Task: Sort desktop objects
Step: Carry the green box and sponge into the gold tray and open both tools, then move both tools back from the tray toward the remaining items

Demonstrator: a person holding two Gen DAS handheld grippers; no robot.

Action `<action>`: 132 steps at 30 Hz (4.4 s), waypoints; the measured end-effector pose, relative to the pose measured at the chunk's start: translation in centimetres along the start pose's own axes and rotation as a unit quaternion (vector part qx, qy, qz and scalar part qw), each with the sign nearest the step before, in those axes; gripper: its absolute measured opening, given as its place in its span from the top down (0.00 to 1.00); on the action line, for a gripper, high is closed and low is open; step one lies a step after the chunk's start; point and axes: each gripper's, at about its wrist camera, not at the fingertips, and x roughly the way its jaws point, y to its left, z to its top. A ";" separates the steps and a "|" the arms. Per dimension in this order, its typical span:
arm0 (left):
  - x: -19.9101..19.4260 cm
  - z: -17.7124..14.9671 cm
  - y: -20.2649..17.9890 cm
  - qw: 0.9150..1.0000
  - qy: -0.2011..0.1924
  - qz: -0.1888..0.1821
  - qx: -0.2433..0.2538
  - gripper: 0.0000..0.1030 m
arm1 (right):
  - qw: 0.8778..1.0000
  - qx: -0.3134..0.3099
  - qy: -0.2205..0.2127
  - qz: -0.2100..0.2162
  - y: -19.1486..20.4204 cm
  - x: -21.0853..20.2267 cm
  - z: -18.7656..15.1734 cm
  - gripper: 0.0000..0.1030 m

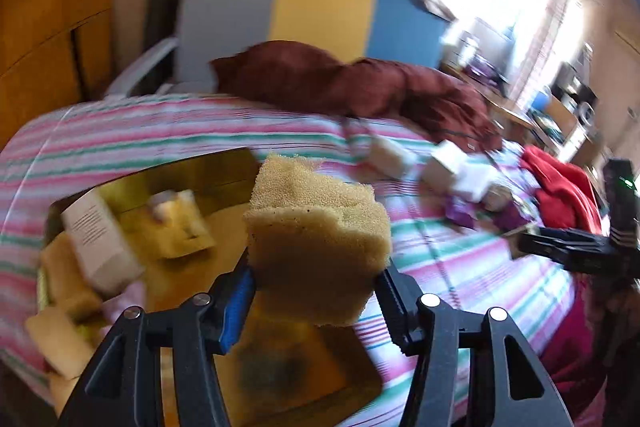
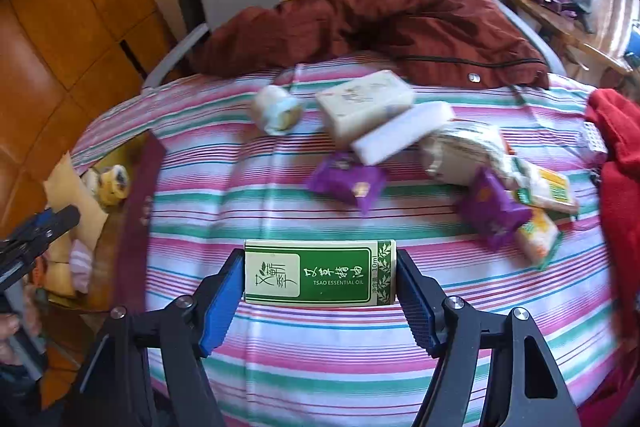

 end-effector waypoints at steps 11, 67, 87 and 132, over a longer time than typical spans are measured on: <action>-0.9 -1.4 8.0 0.995 -0.009 0.057 -0.077 0.45 | 0.990 -0.086 0.020 0.110 13.6 3.4 3.3 0.30; -5.1 -3.5 3.6 0.990 -0.048 0.134 -0.016 0.20 | 0.993 -0.080 0.001 0.087 18.1 6.1 -0.9 0.07; -4.1 -3.4 1.2 0.991 -0.033 0.127 0.019 0.20 | 0.997 -0.073 -0.021 0.031 13.4 5.0 0.2 0.07; 0.2 -2.4 -4.1 0.984 -0.002 0.127 0.122 0.20 | 0.996 0.079 -0.033 -0.032 -4.1 4.5 9.7 0.07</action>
